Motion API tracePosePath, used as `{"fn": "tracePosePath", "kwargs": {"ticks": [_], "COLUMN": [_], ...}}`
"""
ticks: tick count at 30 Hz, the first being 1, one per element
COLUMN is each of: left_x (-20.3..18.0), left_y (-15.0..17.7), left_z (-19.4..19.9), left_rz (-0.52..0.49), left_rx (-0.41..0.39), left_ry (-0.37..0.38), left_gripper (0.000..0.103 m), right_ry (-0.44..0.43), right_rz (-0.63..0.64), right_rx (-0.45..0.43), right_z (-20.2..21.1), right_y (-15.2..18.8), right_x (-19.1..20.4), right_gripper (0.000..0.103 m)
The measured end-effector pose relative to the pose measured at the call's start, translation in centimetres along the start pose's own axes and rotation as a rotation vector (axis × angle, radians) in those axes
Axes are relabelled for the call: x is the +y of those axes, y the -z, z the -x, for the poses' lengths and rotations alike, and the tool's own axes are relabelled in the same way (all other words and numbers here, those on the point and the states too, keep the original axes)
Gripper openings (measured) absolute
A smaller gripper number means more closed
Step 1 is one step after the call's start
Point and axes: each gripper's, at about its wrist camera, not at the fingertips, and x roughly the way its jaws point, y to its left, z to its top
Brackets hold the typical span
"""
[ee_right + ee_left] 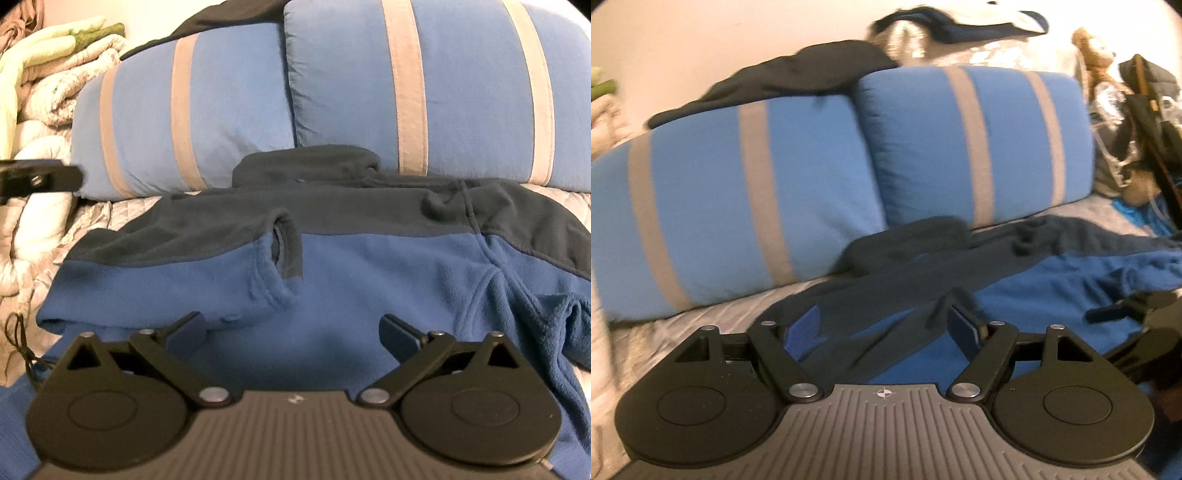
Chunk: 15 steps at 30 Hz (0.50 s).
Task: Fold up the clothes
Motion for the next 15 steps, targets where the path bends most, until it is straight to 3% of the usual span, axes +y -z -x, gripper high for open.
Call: {"fn": "tracePosePath", "kwargs": {"ticks": [15], "left_x": [8.4], "left_y": [6.5], "left_z": [4.1], "left_rz": [0.239], "left_rx": [0.061], "left_ry": [-0.136], "left_gripper": [0.076], "right_ry": [0.006], "right_rz": [0.070], "right_rx": [-0.037], "right_z": [0.3], "right_y": [0.1], "right_x": [1.0], "right_gripper": [0.103]}}
